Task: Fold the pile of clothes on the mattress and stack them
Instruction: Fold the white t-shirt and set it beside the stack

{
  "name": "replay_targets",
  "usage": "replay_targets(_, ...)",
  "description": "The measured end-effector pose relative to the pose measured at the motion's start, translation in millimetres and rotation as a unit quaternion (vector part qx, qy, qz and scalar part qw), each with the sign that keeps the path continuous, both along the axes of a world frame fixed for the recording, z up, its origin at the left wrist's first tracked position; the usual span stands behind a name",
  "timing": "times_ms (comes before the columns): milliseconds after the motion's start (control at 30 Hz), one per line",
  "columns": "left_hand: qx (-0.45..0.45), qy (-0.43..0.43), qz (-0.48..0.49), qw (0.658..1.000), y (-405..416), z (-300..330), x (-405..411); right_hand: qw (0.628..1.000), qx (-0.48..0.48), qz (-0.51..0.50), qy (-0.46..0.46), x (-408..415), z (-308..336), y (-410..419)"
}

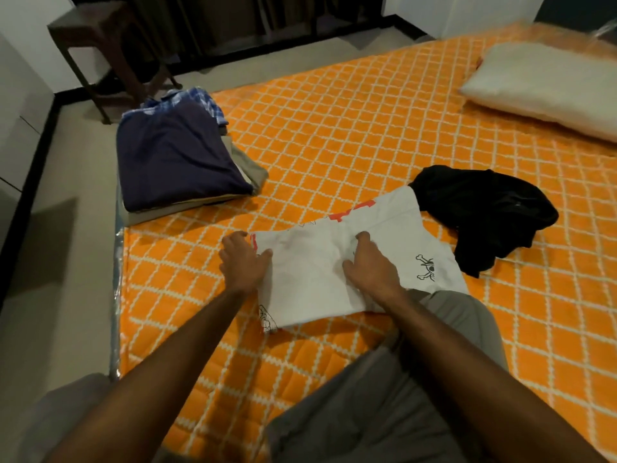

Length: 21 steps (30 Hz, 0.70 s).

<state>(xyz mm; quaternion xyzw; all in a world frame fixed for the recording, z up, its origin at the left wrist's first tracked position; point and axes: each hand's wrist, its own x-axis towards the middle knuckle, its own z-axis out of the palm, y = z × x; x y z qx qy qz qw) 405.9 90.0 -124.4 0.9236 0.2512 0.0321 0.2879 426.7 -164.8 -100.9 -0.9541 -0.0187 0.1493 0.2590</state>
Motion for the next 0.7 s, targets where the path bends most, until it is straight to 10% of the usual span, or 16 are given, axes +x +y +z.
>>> replay_targets(167, -0.227, 0.082, -0.001, 0.97, 7.0, -8.7, -7.6, 0.991, -0.106, 0.054, -0.065, -6.4, -20.9, 20.6)
replay_targets(700, -0.347, -0.121, 0.051, 0.929, 56.9, 76.6, -16.2, 0.99, 0.041, 0.133, 0.032, -9.3, -18.3, 113.7)
